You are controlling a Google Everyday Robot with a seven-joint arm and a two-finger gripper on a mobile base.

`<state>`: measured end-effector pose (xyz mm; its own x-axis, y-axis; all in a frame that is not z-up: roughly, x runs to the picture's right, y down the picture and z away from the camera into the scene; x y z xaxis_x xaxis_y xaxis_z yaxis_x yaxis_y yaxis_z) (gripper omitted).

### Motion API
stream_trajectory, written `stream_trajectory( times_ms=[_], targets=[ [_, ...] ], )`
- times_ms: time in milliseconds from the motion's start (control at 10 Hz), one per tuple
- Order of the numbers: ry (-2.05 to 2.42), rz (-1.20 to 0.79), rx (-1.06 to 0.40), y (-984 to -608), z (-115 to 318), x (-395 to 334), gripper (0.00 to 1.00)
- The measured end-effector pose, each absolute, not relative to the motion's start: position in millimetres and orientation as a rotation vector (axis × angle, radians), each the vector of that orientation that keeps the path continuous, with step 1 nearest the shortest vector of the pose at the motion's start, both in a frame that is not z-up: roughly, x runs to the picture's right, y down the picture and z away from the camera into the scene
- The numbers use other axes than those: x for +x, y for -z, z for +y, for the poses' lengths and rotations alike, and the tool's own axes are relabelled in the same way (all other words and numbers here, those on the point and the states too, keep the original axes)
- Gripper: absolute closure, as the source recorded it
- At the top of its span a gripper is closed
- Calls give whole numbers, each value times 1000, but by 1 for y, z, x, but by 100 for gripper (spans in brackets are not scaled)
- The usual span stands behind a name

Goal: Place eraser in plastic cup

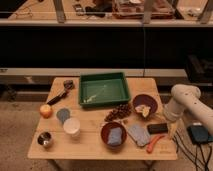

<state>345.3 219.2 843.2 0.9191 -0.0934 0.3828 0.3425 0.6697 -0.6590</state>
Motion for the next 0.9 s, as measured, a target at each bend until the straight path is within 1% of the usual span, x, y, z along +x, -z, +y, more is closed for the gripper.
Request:
stream_trajectory(
  times_ms=[400, 700, 800, 900],
  targets=[
    [225, -324, -796, -849, 228, 349, 20],
    [227, -320, -795, -849, 227, 350, 20],
    [228, -320, -795, -849, 227, 350, 24],
    [228, -320, -797, -849, 227, 350, 34]
  ],
)
